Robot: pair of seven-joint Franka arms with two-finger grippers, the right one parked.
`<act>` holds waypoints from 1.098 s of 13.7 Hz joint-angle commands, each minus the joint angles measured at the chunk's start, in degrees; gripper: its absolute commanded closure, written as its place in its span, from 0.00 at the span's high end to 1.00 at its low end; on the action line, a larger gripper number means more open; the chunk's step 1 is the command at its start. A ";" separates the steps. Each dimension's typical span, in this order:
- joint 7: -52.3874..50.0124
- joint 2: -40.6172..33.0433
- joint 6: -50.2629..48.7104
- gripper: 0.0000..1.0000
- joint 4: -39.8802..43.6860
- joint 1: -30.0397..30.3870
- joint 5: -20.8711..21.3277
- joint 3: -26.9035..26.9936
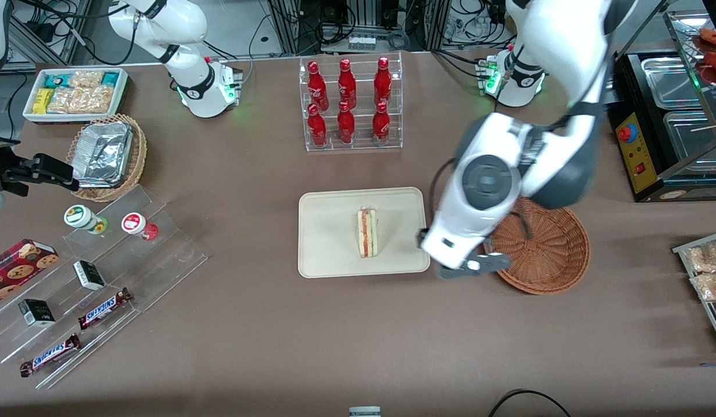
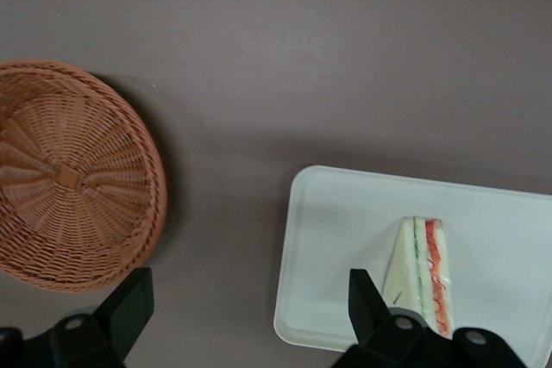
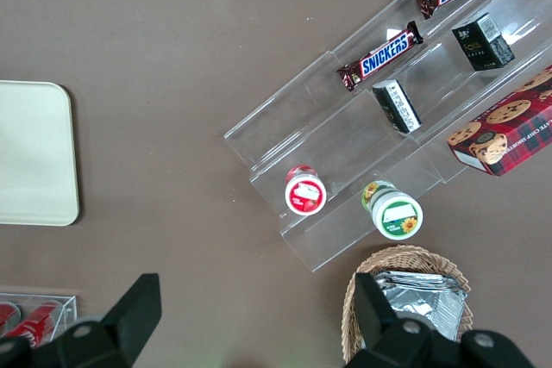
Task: Place sandwich from basket to tray
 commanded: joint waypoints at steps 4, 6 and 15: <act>6.17 -6.44 -0.23 1.00 -7.07 4.48 -0.66 0.04; 6.17 -12.66 2.92 1.00 -15.74 8.33 -1.54 -0.40; 20.55 -27.79 -7.32 1.00 -25.37 20.73 -3.21 -7.08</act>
